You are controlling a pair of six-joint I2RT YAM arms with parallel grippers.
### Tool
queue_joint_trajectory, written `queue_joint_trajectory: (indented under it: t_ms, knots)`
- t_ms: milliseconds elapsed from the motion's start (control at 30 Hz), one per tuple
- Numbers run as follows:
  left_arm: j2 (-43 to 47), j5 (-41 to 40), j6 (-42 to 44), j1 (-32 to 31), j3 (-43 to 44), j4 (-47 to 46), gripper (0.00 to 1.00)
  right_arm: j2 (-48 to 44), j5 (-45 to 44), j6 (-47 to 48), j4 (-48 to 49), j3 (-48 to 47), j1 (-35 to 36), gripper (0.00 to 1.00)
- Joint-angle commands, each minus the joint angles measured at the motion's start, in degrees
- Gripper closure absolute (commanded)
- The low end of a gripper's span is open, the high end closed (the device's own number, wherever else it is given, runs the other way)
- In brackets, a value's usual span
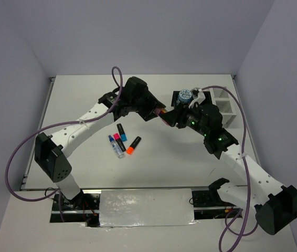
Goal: Sort the stationery into containers
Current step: Pick up the stationery from the center of the board, then place the stationery in the storage box.
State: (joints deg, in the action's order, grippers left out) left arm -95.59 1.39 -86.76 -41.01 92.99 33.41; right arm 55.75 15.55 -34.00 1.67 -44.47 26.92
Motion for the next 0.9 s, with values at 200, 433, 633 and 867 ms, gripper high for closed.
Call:
queue_joint_trajectory:
  t_ms: [200,433,633,867]
  knots:
    - [-3.37,-0.33,14.92,4.97,17.12,12.00,0.01,2.34,-2.54,3.93,-19.56,-12.01,-7.04,1.00]
    - [-2.68,-7.88,26.98,14.82,20.23,27.93,0.01,11.64,-12.29,10.00,-42.61,-29.06,-13.81,1.00]
    - [2.41,-13.16,37.71,16.67,14.87,31.37,0.01,16.76,-16.61,11.32,-51.68,-40.25,-19.09,1.00]
    - [9.72,-13.52,44.04,16.67,-0.08,27.24,0.01,26.42,-18.36,13.43,-52.65,-49.64,-24.53,1.00]
